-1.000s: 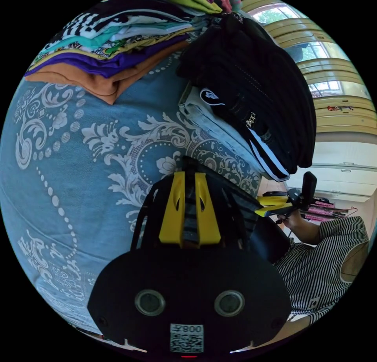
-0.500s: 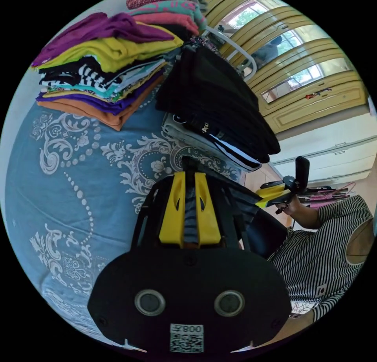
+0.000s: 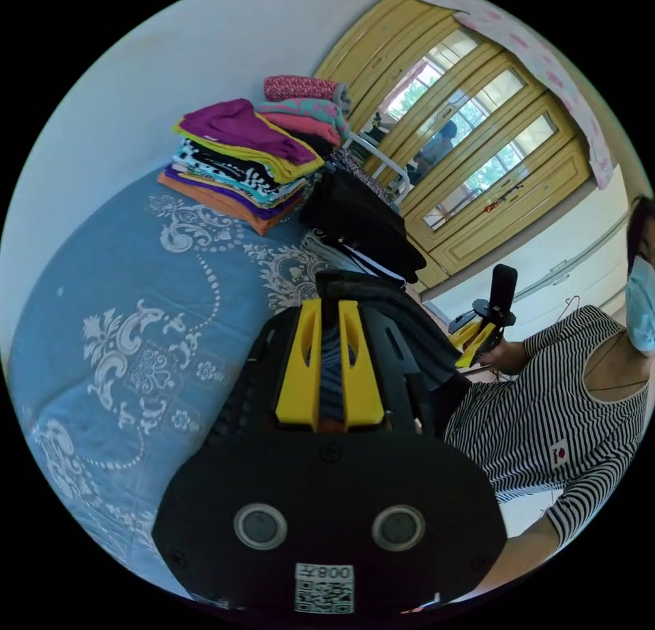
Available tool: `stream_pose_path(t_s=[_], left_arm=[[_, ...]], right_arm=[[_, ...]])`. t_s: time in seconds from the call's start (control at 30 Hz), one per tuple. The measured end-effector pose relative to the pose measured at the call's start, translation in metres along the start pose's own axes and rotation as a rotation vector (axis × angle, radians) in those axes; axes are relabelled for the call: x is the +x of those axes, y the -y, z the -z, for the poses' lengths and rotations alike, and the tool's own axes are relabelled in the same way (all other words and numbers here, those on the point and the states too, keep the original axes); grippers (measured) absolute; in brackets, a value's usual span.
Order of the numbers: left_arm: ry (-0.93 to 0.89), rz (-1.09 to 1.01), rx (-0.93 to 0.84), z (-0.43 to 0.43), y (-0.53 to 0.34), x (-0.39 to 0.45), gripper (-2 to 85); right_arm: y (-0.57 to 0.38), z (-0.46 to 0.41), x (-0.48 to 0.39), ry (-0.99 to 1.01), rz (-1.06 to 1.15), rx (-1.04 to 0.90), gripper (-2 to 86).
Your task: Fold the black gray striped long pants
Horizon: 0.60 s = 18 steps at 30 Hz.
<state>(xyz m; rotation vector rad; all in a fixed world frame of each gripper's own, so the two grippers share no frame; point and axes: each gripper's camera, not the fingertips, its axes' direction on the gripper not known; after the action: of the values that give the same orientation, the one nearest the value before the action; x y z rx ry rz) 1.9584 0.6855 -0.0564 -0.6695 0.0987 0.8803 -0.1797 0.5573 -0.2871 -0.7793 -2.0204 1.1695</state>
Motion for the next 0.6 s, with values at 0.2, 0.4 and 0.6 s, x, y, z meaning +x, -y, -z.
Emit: stream_pose_path(t_s=[0.2,0.4,0.6], left_arm=[[0.036,0.127,0.102,0.012,-0.138,-0.059,3.1],[0.042,0.279,0.153,-0.023,-0.269,-0.126,2.2],[0.041,0.500,0.171,-0.095,-0.386,-0.196,1.6]], right_arm=[[0.044,-0.102,-0.078,0.106,0.153,-0.165,6.6],[0.074,-0.210,-0.126,0.129,0.216,-0.341,6.6],[0.095,-0.307,-0.144,0.104,0.208,-0.498,6.7]])
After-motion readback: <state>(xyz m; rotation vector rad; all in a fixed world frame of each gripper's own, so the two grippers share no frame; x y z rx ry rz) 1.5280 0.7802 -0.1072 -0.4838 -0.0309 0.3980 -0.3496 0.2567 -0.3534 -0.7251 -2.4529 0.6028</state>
